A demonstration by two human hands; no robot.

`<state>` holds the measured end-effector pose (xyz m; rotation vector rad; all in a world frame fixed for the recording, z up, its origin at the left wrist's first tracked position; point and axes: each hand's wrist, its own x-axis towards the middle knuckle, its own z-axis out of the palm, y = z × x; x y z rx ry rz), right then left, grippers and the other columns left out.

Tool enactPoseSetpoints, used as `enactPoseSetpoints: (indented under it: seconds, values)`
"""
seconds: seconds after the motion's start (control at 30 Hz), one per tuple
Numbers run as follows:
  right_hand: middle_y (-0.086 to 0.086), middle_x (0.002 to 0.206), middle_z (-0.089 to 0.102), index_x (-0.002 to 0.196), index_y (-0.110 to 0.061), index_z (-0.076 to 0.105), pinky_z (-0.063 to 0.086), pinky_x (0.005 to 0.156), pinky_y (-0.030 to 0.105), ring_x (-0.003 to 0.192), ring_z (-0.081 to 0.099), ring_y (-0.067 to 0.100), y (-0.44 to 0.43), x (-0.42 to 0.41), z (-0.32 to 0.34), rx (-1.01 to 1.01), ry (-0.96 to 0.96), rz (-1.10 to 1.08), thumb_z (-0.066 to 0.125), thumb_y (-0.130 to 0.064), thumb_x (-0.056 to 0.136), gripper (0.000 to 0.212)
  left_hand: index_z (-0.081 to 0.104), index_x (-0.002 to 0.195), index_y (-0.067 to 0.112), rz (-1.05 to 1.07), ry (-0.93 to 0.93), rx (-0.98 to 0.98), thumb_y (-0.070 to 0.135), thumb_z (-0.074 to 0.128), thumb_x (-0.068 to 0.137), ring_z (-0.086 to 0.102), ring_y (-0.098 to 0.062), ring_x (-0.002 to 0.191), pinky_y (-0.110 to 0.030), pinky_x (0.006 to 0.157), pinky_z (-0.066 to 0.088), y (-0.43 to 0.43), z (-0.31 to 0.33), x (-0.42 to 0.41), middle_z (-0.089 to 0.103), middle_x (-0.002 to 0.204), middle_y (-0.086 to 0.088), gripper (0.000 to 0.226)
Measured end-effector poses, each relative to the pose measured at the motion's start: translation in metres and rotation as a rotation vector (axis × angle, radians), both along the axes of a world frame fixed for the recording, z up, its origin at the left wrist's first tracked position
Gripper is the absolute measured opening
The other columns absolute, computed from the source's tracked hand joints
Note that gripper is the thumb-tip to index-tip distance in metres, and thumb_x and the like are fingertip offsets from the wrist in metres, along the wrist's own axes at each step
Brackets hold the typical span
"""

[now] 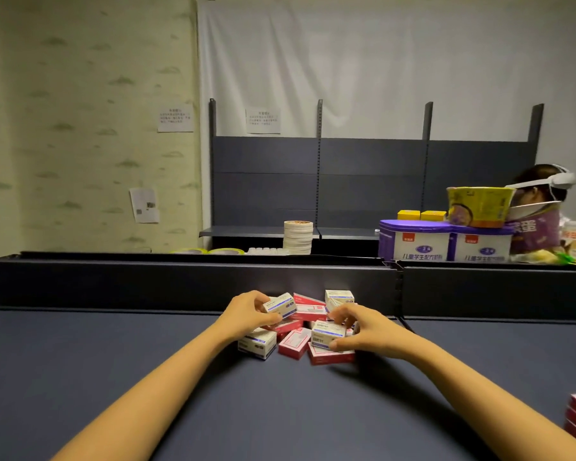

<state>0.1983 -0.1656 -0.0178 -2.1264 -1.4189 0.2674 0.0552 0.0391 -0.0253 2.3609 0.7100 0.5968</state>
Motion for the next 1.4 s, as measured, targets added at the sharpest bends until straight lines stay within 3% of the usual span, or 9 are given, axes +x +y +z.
enactPoseSetpoints:
  seconds: [0.27,0.47,0.63,0.73,0.87,1.03,1.17,1.4]
  values:
    - [-0.004,0.106,0.06,0.11,-0.02,0.059,0.044,0.071,0.011,0.089,0.057,0.006,0.003,-0.006,-0.004,0.06,-0.044,-0.056,0.075,-0.026,0.073,0.041,0.062,0.109,0.017,-0.059,-0.144,-0.124,0.028,0.076,0.075,0.065,-0.012,0.095,-0.024,0.08,0.053,-0.001,0.005,-0.013,0.068,0.109,-0.001,0.039]
    - [0.005,0.119,0.06,0.119,-0.014,0.056,0.048,0.088,0.025,0.102,0.058,0.016,-0.033,-0.008,0.043,0.008,-0.076,-0.054,0.073,-0.019,0.075,0.047,0.064,0.099,0.025,-0.198,-0.217,-0.143,0.027,0.076,0.075,0.066,-0.005,0.087,-0.012,0.064,0.047,-0.047,0.02,-0.007,0.07,0.095,0.01,0.027]
    - [-0.002,0.108,0.06,0.117,-0.016,0.057,0.047,0.085,0.022,0.102,0.058,0.014,-0.112,0.016,0.085,-0.046,-0.078,-0.007,0.072,-0.017,0.078,0.042,0.065,0.105,0.02,-0.251,-0.221,-0.167,0.025,0.076,0.075,0.067,-0.012,0.093,-0.027,0.081,0.054,-0.107,0.031,0.02,0.071,0.098,0.004,0.033]
    - [-0.002,0.109,0.059,0.116,-0.017,0.056,0.048,0.087,0.022,0.102,0.057,0.014,-0.173,0.048,0.09,-0.039,-0.03,-0.024,0.07,-0.016,0.08,0.039,0.062,0.104,0.023,-0.311,-0.183,-0.163,0.026,0.074,0.076,0.064,-0.009,0.09,-0.019,0.074,0.051,-0.159,0.036,0.047,0.068,0.096,0.008,0.031]
    - [-0.007,0.105,0.059,0.113,-0.025,0.054,0.05,0.08,0.017,0.1,0.058,0.012,-0.263,0.099,0.084,-0.015,0.05,-0.045,0.068,-0.016,0.081,0.036,0.063,0.102,0.025,-0.359,-0.162,-0.124,0.026,0.074,0.077,0.064,-0.008,0.092,-0.02,0.082,0.049,-0.241,0.041,0.088,0.069,0.099,0.006,0.028]
    - [-0.01,0.105,0.062,0.107,-0.031,0.055,0.051,0.069,0.014,0.098,0.06,0.008,-0.369,0.163,0.07,-0.001,0.143,-0.048,0.07,-0.017,0.079,0.035,0.064,0.098,0.026,-0.401,-0.163,-0.155,0.026,0.074,0.077,0.066,-0.009,0.088,-0.016,0.074,0.048,-0.348,0.039,0.142,0.07,0.095,0.007,0.024]
    - [-0.005,0.11,0.062,0.111,-0.029,0.056,0.051,0.076,0.018,0.102,0.06,0.011,-0.438,0.204,0.056,-0.01,0.187,-0.054,0.071,-0.017,0.078,0.038,0.06,0.103,0.024,-0.413,-0.113,-0.121,0.025,0.074,0.077,0.064,-0.006,0.089,-0.017,0.078,0.05,-0.425,0.04,0.182,0.066,0.094,0.01,0.029]
    - [-0.003,0.112,0.063,0.113,-0.027,0.057,0.051,0.086,0.023,0.105,0.061,0.013,-0.519,0.257,0.031,-0.013,0.279,-0.08,0.072,-0.019,0.078,0.038,0.063,0.107,0.015,-0.502,0.006,-0.095,0.024,0.075,0.076,0.066,-0.011,0.091,-0.026,0.087,0.052,-0.511,0.029,0.245,0.07,0.105,-0.004,0.035]
